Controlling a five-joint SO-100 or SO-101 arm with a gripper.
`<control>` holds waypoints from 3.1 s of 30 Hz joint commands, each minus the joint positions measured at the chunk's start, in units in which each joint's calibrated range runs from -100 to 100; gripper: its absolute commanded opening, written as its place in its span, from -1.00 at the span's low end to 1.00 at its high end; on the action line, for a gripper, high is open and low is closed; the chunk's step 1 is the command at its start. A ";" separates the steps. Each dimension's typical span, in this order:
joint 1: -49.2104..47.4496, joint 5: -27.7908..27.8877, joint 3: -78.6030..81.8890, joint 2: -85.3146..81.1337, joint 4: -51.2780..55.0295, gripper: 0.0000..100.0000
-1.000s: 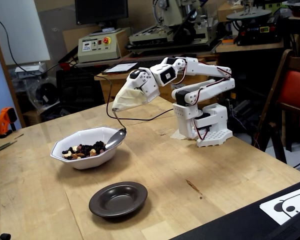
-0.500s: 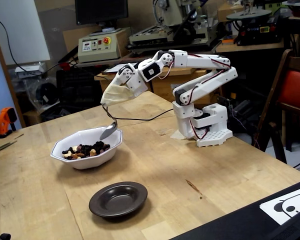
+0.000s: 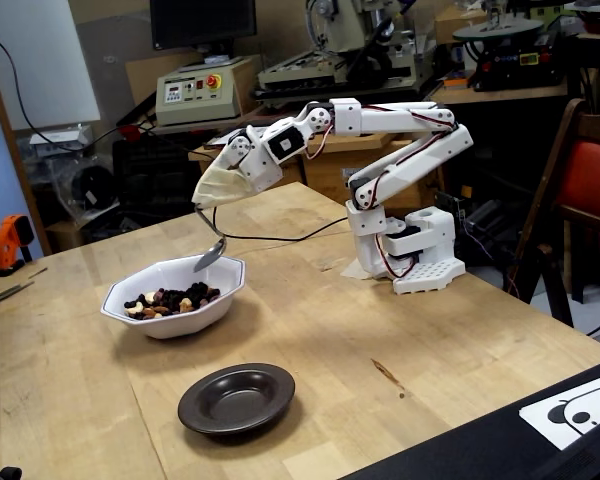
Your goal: Use spoon to transfer food from the white bowl to brown plate
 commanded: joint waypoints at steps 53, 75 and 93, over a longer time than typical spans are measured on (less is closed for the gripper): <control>0.48 0.15 3.43 15.39 -19.66 -0.95; 0.48 0.20 3.34 22.32 -19.66 -0.95; -2.86 -0.20 3.25 27.28 -20.37 -0.95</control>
